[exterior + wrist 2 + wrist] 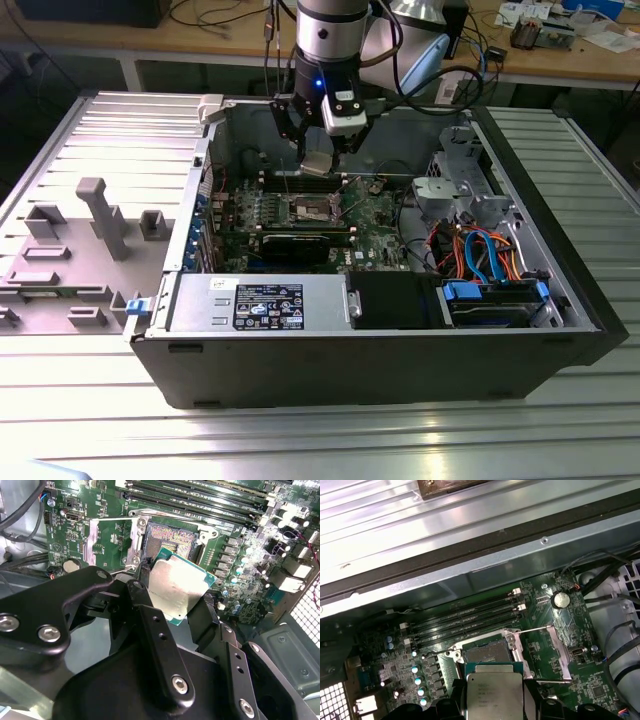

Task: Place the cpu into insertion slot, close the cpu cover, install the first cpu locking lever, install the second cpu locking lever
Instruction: 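Place the cpu into insertion slot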

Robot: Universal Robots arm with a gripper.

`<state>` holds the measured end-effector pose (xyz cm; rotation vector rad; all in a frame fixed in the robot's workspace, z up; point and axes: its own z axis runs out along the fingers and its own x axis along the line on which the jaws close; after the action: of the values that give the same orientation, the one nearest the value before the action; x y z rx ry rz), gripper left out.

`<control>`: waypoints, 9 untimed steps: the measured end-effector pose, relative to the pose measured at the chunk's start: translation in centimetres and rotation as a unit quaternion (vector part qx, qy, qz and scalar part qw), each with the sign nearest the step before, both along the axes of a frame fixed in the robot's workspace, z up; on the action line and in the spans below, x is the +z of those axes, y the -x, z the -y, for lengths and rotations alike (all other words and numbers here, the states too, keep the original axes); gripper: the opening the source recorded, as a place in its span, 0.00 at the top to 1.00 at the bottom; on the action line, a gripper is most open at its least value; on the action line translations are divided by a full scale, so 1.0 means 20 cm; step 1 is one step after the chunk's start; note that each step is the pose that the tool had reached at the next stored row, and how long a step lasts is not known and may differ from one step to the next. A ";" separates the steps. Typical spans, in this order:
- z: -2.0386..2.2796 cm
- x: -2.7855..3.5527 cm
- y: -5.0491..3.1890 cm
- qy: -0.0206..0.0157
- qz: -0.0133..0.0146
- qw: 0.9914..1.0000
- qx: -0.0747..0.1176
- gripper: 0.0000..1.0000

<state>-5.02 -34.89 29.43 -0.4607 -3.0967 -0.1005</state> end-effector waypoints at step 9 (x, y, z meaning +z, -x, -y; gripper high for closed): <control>0.000 -0.001 0.000 0.000 0.000 1.000 -0.004 0.45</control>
<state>-5.02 -34.89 29.41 -0.4732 -3.0951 -0.1006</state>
